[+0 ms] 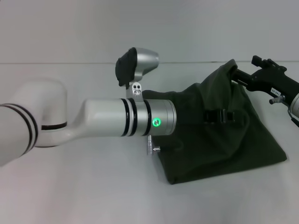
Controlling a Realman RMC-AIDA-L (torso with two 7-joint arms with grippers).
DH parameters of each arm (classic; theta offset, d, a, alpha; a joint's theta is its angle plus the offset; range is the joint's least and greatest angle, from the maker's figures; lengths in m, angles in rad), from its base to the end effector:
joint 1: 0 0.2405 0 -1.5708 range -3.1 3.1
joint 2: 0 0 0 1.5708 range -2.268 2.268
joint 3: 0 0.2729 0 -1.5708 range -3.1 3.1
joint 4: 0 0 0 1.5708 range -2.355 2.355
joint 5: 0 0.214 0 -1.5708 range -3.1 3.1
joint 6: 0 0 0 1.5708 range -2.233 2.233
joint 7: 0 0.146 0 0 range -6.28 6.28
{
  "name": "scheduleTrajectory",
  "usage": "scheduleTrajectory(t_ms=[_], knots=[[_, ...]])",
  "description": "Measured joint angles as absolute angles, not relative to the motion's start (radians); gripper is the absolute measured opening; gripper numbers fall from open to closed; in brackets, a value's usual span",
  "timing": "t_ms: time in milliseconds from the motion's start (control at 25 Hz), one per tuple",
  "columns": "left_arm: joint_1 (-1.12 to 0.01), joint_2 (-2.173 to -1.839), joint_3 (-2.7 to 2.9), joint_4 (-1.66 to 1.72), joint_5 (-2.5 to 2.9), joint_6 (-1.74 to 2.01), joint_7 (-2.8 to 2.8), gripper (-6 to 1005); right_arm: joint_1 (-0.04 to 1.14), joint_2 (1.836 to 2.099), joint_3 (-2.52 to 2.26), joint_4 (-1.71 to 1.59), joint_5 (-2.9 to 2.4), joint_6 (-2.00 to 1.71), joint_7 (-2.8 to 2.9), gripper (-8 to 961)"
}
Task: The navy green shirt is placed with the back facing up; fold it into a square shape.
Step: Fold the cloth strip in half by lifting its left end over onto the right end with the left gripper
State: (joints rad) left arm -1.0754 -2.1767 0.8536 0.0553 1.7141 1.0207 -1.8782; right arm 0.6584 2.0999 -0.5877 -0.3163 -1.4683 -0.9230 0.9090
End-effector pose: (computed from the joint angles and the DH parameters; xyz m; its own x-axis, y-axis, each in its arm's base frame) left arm -0.1248 0.3985 -0.1578 0.3790 0.8219 0.4252 0.8303 -0.5049 0.2358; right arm 0.2945 0.4235 -0.0201 0.7077 -0.1970 -0.6785 -0.6755 -0.4701 -0.5680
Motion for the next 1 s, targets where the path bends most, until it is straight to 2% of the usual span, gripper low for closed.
scheduleTrajectory(t_ms=[640, 1000], knots=[[-1.081, -2.177, 0.799, -0.024, 1.681, 0.975, -1.791, 27, 0.654, 2.097, -0.675, -0.302, -1.477, -0.822, 0.853, 851], [-1.051, -2.177, 0.798, -0.021, 1.682, 1.001, -1.79, 27, 0.59, 2.091, -0.652, -0.307, -1.468, -0.887, 0.867, 851]])
